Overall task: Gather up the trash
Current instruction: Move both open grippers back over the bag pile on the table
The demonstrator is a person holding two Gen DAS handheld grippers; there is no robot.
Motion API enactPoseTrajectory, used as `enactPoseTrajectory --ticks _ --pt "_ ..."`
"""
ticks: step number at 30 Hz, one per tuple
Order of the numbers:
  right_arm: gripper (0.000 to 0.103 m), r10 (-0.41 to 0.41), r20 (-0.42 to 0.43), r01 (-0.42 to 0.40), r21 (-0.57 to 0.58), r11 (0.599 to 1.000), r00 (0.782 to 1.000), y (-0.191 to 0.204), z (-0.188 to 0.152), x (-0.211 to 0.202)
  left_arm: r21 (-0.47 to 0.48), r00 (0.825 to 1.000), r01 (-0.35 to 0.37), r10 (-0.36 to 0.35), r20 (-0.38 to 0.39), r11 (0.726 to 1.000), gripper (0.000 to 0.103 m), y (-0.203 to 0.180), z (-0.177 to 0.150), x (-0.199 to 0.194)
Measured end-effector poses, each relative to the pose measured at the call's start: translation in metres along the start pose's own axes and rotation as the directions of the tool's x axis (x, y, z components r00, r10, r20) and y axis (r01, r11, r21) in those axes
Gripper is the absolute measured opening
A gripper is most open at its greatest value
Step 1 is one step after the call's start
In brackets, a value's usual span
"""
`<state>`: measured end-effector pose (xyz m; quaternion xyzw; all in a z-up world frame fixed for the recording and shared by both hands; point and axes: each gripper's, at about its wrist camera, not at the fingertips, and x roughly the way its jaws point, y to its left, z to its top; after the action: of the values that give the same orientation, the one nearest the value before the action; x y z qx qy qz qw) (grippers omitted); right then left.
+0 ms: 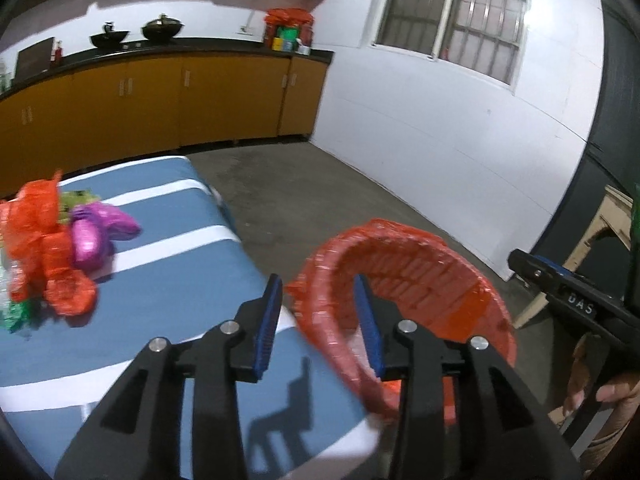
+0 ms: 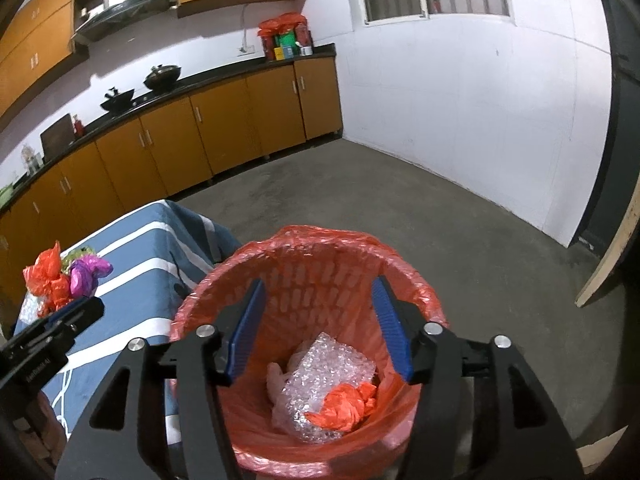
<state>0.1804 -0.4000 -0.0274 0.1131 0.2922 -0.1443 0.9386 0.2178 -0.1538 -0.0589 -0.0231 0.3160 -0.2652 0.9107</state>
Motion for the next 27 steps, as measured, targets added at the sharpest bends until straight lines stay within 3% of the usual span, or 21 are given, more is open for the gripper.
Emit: enactPoseTrajectory --ticks 7,11,18,22,27 --pt "0.059 0.062 -0.007 -0.062 -0.072 0.995 0.998 0.045 0.002 0.003 -0.050 0.992 -0.110 0.113 0.053 0.993 0.043 0.055 -0.002 -0.037" --pt "0.059 0.126 -0.026 -0.128 -0.130 0.983 0.992 0.088 -0.001 0.010 -0.088 0.974 -0.204 0.212 0.086 0.975 0.048 0.094 -0.010 -0.067" --pt "0.059 0.247 -0.067 -0.256 -0.217 0.942 0.967 0.169 -0.009 0.015 -0.207 0.914 -0.374 0.398 0.085 0.904 0.061 0.173 -0.029 -0.117" --pt "0.059 0.329 -0.091 -0.341 -0.251 0.906 0.940 0.222 -0.012 0.015 -0.277 0.861 -0.469 0.504 0.070 0.839 0.071 0.207 -0.040 -0.140" --pt "0.059 0.393 -0.126 -0.412 -0.309 0.857 0.911 0.280 -0.019 0.017 -0.328 0.803 -0.546 0.593 0.056 0.771 0.075 0.241 -0.051 -0.163"
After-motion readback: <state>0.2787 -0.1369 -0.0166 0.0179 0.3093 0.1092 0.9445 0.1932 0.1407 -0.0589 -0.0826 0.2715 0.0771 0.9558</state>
